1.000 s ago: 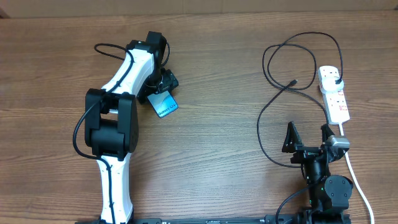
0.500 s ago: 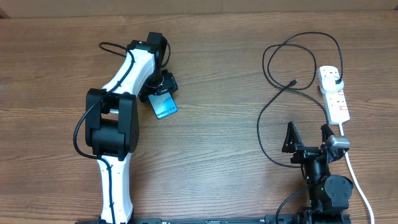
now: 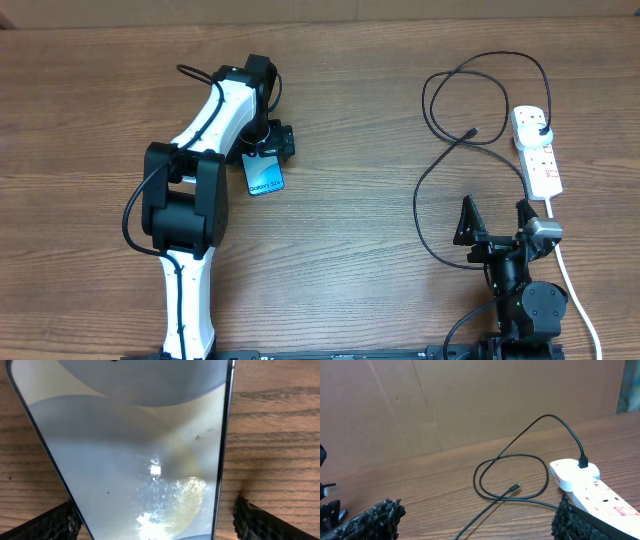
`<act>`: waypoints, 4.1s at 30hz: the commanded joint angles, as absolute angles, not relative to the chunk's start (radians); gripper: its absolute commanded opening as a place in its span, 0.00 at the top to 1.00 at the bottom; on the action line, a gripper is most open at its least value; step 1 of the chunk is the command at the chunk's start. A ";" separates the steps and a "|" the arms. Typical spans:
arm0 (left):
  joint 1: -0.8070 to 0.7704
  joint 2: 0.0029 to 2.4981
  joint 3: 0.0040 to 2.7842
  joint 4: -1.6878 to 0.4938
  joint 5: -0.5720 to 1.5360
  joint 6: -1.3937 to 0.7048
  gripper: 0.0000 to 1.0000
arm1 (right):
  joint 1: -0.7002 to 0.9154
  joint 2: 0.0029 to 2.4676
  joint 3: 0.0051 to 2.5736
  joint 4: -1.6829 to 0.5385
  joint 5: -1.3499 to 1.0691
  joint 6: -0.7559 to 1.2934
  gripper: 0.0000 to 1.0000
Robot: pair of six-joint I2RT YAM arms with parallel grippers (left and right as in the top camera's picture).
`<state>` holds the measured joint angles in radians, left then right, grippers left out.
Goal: Plug charger to phone and switch on socket
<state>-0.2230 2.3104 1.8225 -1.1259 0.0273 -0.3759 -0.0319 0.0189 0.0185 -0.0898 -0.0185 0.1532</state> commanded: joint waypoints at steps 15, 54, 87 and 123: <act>-0.229 2.353 1.808 -1.122 -0.011 -0.572 0.00 | -0.028 0.018 0.008 -0.084 -0.012 0.148 0.00; -0.230 2.353 1.802 -1.141 -0.052 -0.561 0.27 | -0.028 0.018 0.008 -0.084 -0.012 0.148 0.00; -0.228 2.352 2.014 -1.527 0.329 -0.257 0.32 | -0.028 0.018 0.008 -0.084 -0.012 0.148 0.00; -0.215 2.352 2.014 -1.640 0.448 -0.267 0.00 | -0.028 0.018 0.008 -0.084 -0.012 0.148 0.00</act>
<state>-0.2203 2.3512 1.9942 -1.6478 0.5327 -0.2554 -0.0319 0.0189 0.0185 -0.0902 -0.0189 0.1532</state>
